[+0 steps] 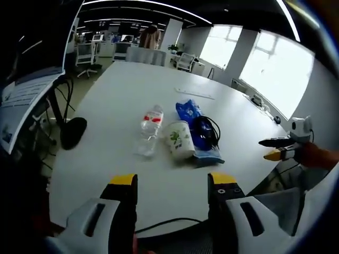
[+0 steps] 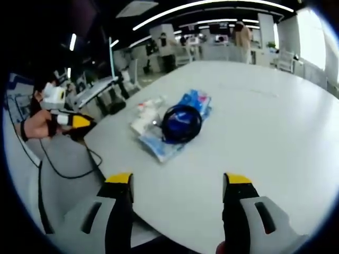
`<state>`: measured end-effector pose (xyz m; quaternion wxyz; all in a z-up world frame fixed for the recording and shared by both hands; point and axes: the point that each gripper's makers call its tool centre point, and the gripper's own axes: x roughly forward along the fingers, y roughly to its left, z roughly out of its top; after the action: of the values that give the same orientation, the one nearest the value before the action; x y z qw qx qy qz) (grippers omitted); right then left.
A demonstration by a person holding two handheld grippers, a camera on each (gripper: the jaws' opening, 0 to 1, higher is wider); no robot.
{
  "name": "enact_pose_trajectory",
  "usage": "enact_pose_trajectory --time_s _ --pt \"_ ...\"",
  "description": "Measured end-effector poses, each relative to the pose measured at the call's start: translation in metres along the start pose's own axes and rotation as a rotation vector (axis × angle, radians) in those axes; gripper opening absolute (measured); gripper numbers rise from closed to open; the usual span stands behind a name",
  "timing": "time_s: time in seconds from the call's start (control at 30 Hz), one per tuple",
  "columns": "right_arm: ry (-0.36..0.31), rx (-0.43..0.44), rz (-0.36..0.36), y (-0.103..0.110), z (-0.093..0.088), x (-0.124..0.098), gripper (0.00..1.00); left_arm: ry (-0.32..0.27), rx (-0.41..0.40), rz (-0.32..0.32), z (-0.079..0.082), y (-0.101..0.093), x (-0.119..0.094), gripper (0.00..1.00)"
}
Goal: Arrange the tabletop items into an orderly group along one side of the table until the central work area is clear of visible clutter.
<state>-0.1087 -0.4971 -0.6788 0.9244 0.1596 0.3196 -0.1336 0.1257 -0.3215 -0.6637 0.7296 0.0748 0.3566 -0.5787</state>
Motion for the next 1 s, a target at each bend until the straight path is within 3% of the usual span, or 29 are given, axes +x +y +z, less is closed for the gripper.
enact_pose_trajectory --time_s 0.33,0.6,1.0 --pt "0.044 0.022 0.003 0.004 -0.016 0.001 0.68 0.031 0.002 -0.004 -0.011 0.002 0.005 0.53" --pt "0.033 0.031 0.018 0.01 -0.01 0.002 0.67 0.058 0.012 -0.015 -0.017 0.001 0.012 0.52" --pt "0.041 0.043 0.012 0.024 -0.009 0.005 0.65 0.089 0.018 -0.024 -0.006 0.013 0.028 0.49"
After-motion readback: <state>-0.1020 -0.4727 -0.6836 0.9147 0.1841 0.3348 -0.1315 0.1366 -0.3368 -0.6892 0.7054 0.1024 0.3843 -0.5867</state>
